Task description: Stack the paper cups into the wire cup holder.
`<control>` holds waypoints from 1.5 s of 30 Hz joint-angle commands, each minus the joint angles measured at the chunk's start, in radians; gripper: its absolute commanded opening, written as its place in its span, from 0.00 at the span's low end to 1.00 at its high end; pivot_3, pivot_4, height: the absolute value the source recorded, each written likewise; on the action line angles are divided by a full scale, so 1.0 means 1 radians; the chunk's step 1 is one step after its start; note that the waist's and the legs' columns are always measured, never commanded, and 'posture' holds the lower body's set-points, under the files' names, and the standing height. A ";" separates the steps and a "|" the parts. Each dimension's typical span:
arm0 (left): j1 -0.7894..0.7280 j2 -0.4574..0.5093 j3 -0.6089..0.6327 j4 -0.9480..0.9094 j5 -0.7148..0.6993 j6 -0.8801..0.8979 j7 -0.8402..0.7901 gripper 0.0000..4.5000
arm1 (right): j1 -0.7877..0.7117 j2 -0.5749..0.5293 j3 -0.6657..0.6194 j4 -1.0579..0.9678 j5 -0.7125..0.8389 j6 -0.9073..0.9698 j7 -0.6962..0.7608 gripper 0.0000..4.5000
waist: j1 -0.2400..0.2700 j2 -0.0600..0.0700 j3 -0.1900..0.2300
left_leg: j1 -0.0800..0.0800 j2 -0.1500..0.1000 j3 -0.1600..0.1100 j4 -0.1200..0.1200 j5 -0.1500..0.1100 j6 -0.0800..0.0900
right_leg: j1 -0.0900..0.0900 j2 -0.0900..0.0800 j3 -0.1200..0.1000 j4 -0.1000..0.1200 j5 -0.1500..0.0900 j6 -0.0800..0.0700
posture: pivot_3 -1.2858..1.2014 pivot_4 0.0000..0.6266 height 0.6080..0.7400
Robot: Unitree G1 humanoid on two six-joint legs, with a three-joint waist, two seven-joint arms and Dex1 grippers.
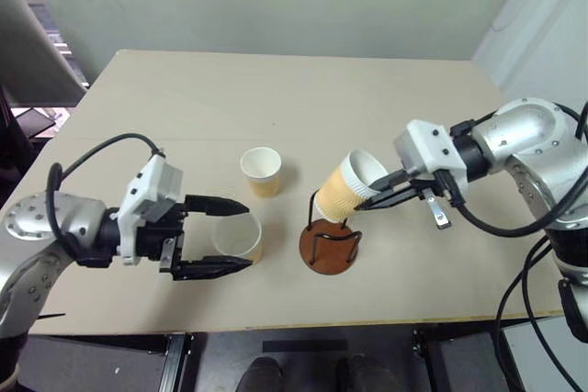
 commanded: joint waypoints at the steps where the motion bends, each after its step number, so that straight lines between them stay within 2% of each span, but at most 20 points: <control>1: 0.001 0.007 0.039 -0.035 -0.021 0.001 0.011 1.00 | -0.008 -0.009 0.009 -0.003 -0.028 -0.021 0.016 0.14 | 0.000 0.000 0.000 | 0.000 0.000 0.000 0.000 0.000 0.000 | 0.000 0.000 0.000 0.000 0.000 0.000 | 0.52 0.24 1.00; 7: -0.004 0.019 0.034 -0.023 -0.011 -0.012 0.006 1.00 | 0.001 -0.014 0.012 -0.011 -0.041 -0.023 0.024 0.62 | 0.000 0.000 0.000 | 0.000 0.000 0.000 0.000 0.000 0.000 | 0.000 0.000 0.000 0.000 0.000 0.000 | 0.52 0.24 1.00; 11: -0.052 0.057 0.001 0.068 0.093 -0.068 0.006 1.00 | 0.020 -0.036 -0.037 -0.010 -0.024 0.021 -0.014 0.95 | 0.002 0.000 0.000 | 0.001 0.000 0.000 0.000 0.000 0.000 | 0.000 0.000 0.000 0.000 0.000 0.000 | 0.52 0.24 1.00; 12: -0.070 0.064 -0.013 0.096 0.119 -0.082 0.006 1.00 | 0.031 -0.046 -0.069 0.000 -0.008 0.036 -0.025 1.00 | 0.003 0.000 0.000 | 0.001 0.000 0.000 0.000 0.000 0.000 | 0.000 0.000 0.000 0.001 0.000 0.000 | 0.52 0.24 1.00; 16: -0.148 0.090 -0.089 0.216 0.229 -0.144 -0.013 1.00 | 0.116 -0.076 -0.314 0.020 0.200 0.159 -0.047 1.00 | 0.012 0.000 0.000 | 0.001 0.000 -0.001 0.000 0.000 0.000 | 0.000 -0.002 0.001 0.000 0.000 -0.001 | 0.52 0.24 1.00; 20: -0.198 0.096 -0.175 0.265 0.290 -0.183 -0.074 1.00 | 0.239 -0.121 -0.536 -0.048 0.367 0.231 -0.070 1.00 | 0.016 0.000 0.000 | 0.000 -0.001 0.000 -0.001 -0.001 0.000 | 0.000 -0.001 0.003 -0.003 -0.001 -0.002 | 0.52 0.24 1.00; 22: -0.212 0.094 -0.191 0.279 0.302 -0.191 -0.093 1.00 | 0.253 -0.125 -0.566 -0.073 0.409 0.259 -0.107 1.00 | 0.013 0.000 0.000 | 0.000 -0.001 0.001 -0.001 -0.001 0.000 | -0.001 -0.001 0.003 -0.003 -0.001 -0.002 | 0.52 0.24 1.00; 25: -0.287 0.058 -0.298 0.331 0.394 -0.225 -0.086 1.00 | 0.309 -0.130 -0.631 -0.152 0.478 0.292 -0.173 1.00 | 0.009 0.000 0.000 | 0.000 -0.001 0.002 -0.001 0.000 -0.001 | -0.002 0.000 0.003 -0.001 -0.001 -0.002 | 0.52 0.24 1.00; 29: -0.352 0.025 -0.374 0.387 0.465 -0.255 -0.104 1.00 | 0.357 -0.140 -0.663 -0.215 0.527 0.305 -0.242 1.00 | 0.004 0.000 0.000 | 0.002 -0.001 0.001 0.000 -0.001 0.000 | -0.001 0.000 0.004 0.000 -0.001 -0.002 | 0.52 0.24 1.00; 32: -0.385 0.010 -0.414 0.424 0.509 -0.282 -0.125 0.87 | 0.396 -0.157 -0.688 -0.241 0.545 0.303 -0.273 1.00 | 0.003 0.000 0.000 | 0.001 -0.001 0.001 0.000 -0.001 0.000 | -0.001 0.000 0.004 0.000 -0.001 -0.002 | 0.52 0.24 1.00; 42: -0.413 -0.016 -0.427 0.458 0.537 -0.299 -0.182 0.05 | 0.469 -0.187 -0.712 -0.268 0.563 0.268 -0.321 1.00 | 0.002 0.000 0.000 | 0.000 -0.001 0.001 -0.001 -0.001 0.001 | -0.001 0.000 0.004 -0.001 0.000 0.000 | 0.52 0.24 1.00; 43: -0.413 -0.016 -0.426 0.459 0.538 -0.299 -0.186 0.01 | 0.474 -0.189 -0.713 -0.268 0.562 0.264 -0.322 1.00 | 0.002 0.000 0.000 | 0.001 -0.001 0.001 -0.001 -0.001 0.001 | -0.001 0.000 0.004 -0.001 0.000 0.000 | 0.52 0.24 1.00; 45: -0.416 -0.017 -0.425 0.462 0.537 -0.299 -0.192 0.01 | 0.481 -0.192 -0.711 -0.267 0.559 0.255 -0.325 1.00 | 0.003 0.000 0.000 | 0.001 -0.001 0.001 -0.001 -0.001 0.001 | -0.001 0.000 0.004 -0.001 0.000 0.000 | 0.52 0.24 1.00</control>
